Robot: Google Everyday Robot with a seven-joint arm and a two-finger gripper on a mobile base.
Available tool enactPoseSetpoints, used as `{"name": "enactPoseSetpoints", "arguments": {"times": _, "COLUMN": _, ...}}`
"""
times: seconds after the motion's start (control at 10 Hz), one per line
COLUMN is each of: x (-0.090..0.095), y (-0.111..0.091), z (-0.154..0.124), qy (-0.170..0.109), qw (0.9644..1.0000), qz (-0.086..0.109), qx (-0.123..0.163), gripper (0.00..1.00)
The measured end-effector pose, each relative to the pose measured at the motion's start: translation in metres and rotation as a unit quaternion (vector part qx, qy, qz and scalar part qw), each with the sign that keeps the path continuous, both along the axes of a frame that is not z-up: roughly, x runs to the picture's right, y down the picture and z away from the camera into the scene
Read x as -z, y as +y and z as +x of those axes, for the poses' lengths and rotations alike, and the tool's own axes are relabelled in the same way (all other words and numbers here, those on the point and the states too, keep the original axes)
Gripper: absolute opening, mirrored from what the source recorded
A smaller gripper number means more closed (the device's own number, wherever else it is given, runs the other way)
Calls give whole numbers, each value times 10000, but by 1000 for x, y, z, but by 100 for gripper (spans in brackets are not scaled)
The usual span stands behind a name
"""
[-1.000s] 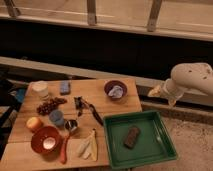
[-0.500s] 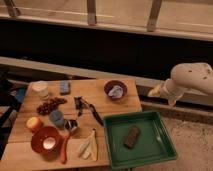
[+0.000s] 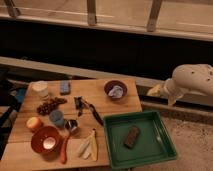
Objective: Wipe table surface with sponge
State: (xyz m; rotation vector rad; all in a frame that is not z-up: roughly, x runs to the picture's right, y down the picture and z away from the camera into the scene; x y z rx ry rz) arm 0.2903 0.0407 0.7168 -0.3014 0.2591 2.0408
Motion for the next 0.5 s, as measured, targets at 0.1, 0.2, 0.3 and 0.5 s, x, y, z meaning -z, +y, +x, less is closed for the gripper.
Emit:
{"name": "enactPoseSetpoints", "arguments": {"times": 0.1, "x": 8, "y": -17, "z": -18, "qy": -173, "qw": 9996, "qz": 212, "qx": 123, "gripper": 71}}
{"name": "enactPoseSetpoints", "arguments": {"times": 0.2, "x": 11, "y": -27, "z": -32, "qy": -281, "qw": 9989, "qz": 316, "qx": 207, "gripper": 71}}
{"name": "enactPoseSetpoints", "arguments": {"times": 0.3, "x": 12, "y": -33, "z": -44, "qy": -376, "qw": 9981, "qz": 383, "qx": 288, "gripper": 71}}
{"name": "enactPoseSetpoints", "arguments": {"times": 0.5, "x": 11, "y": -42, "z": -87, "qy": -649, "qw": 9949, "qz": 471, "qx": 608, "gripper": 71}}
